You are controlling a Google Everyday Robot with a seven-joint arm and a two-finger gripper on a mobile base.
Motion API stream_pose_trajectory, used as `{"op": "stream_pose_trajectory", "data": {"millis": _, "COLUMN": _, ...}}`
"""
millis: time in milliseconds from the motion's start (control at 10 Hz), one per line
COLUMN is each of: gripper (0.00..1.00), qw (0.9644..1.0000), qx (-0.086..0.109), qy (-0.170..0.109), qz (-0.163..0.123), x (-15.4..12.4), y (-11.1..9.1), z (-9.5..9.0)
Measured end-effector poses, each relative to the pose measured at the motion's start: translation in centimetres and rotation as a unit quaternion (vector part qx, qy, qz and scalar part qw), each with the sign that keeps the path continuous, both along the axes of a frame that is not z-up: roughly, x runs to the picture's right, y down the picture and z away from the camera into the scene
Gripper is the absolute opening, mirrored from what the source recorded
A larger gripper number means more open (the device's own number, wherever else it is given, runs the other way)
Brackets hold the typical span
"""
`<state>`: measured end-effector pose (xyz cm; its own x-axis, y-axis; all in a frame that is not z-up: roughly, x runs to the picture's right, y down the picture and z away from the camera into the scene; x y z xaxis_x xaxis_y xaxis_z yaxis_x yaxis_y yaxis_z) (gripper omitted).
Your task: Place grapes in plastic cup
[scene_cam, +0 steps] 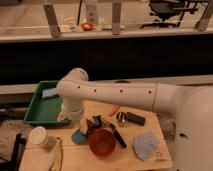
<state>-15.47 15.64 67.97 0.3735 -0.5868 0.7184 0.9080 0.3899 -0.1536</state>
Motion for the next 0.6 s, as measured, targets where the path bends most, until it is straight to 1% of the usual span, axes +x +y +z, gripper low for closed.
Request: {"op": "stream_pose_trajectory", "data": {"millis": 600, "gripper": 0.8, "qw": 1.0, "qx": -0.004, "qy": -0.007, "qz": 0.002, "x": 0.26, "y": -0.17, "z": 0.33}}
